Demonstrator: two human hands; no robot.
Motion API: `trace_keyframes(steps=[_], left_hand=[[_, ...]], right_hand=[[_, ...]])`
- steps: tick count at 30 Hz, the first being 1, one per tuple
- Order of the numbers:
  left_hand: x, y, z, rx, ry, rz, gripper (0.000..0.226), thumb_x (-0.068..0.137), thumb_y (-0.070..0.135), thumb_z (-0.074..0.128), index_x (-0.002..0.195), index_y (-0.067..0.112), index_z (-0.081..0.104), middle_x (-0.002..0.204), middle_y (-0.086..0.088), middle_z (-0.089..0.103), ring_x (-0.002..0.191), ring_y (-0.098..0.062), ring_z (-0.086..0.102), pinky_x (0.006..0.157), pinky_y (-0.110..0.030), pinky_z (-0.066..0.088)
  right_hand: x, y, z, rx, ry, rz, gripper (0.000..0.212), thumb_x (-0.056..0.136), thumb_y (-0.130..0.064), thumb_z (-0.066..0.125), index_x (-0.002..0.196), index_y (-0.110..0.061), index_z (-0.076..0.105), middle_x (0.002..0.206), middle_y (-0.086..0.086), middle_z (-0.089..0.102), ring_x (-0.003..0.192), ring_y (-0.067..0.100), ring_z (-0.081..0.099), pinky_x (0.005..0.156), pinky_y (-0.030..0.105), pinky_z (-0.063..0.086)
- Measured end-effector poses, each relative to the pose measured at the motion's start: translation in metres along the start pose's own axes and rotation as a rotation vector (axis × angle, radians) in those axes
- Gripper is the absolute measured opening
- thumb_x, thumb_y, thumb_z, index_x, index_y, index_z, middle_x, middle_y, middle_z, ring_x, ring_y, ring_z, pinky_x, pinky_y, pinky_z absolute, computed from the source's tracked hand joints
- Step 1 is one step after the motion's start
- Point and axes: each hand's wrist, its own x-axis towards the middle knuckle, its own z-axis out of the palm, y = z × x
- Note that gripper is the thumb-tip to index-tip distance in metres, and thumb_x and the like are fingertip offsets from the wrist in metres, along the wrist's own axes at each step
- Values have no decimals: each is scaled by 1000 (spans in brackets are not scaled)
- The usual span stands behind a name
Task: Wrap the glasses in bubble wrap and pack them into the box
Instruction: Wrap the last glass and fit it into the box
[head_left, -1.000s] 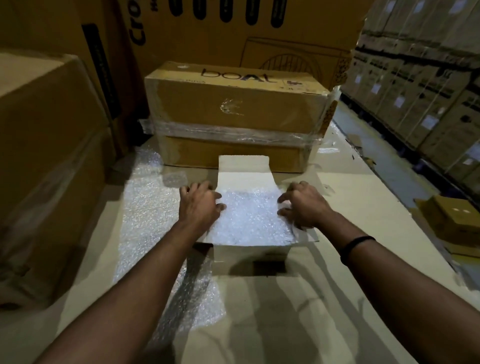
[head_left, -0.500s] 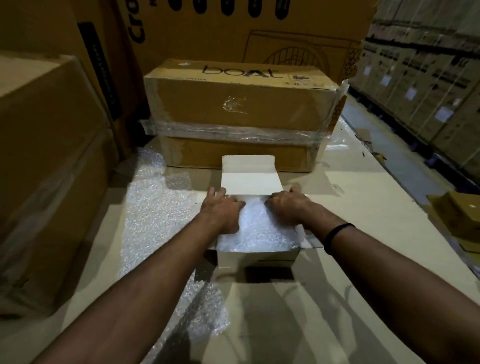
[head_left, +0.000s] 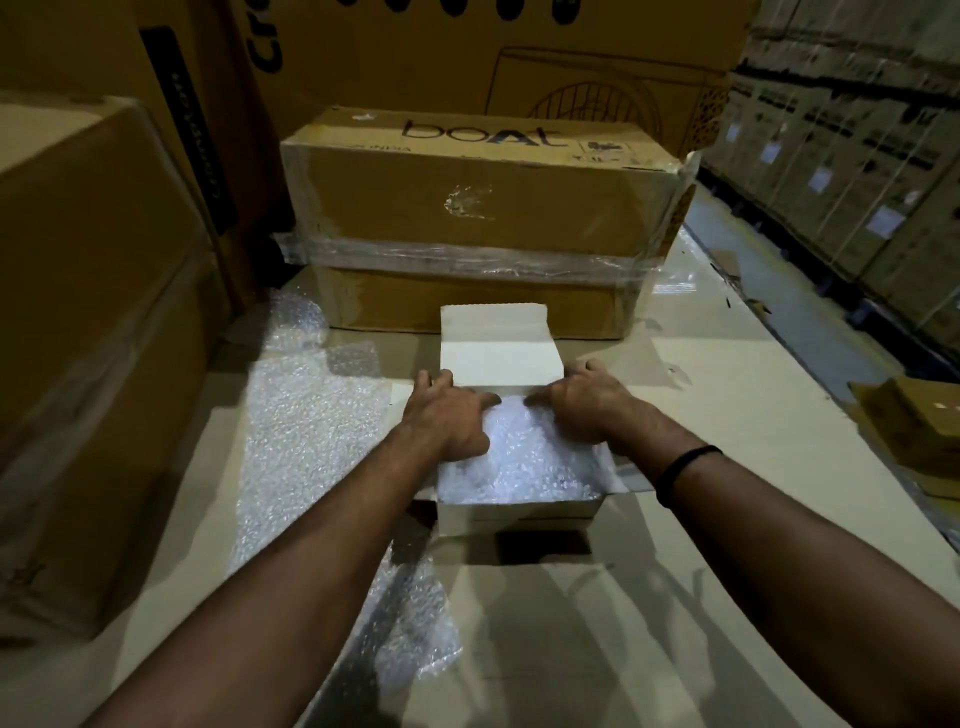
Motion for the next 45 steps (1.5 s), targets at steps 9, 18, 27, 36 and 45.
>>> trace_keyframes(steps=[9,18,27,36,45], left_hand=[[-7,-9,4,76,-37,-75,51,80,33,55,131,31,53,135,0,57,132,-28,35,108,-53,17],[-20,-23,-1,-20,181,-67,29,79,31,63,108,31,64,113,5,66,120,-22,45,108,-50,16],[-23,-16,3,128,92,-23,25,84,42,60,100,27,72,132,8,59,133,-23,37,109,-55,11],[-41,-2,11,222,-21,-42,59,79,73,53,111,25,68,134,1,55,132,-29,34,112,-58,6],[-51,13,6,132,87,-68,66,79,79,44,105,26,72,135,1,56,132,-30,36,110,-58,12]], right_hand=[[-11,3,8,-146,53,46,27,89,-28,51,114,-30,60,111,-3,67,113,23,47,89,37,31],[-25,28,5,-24,198,21,26,86,-40,59,112,-35,63,117,-13,65,111,18,45,88,36,32],[-23,15,8,-75,-43,5,38,90,-55,48,113,-32,66,136,-12,53,133,23,31,105,46,20],[-37,5,11,-133,-145,-48,45,83,-65,53,115,-35,64,142,-8,46,140,26,26,113,61,0],[-56,0,5,-69,-129,-1,69,81,-78,44,130,-32,57,147,-7,44,144,22,24,114,62,-6]])
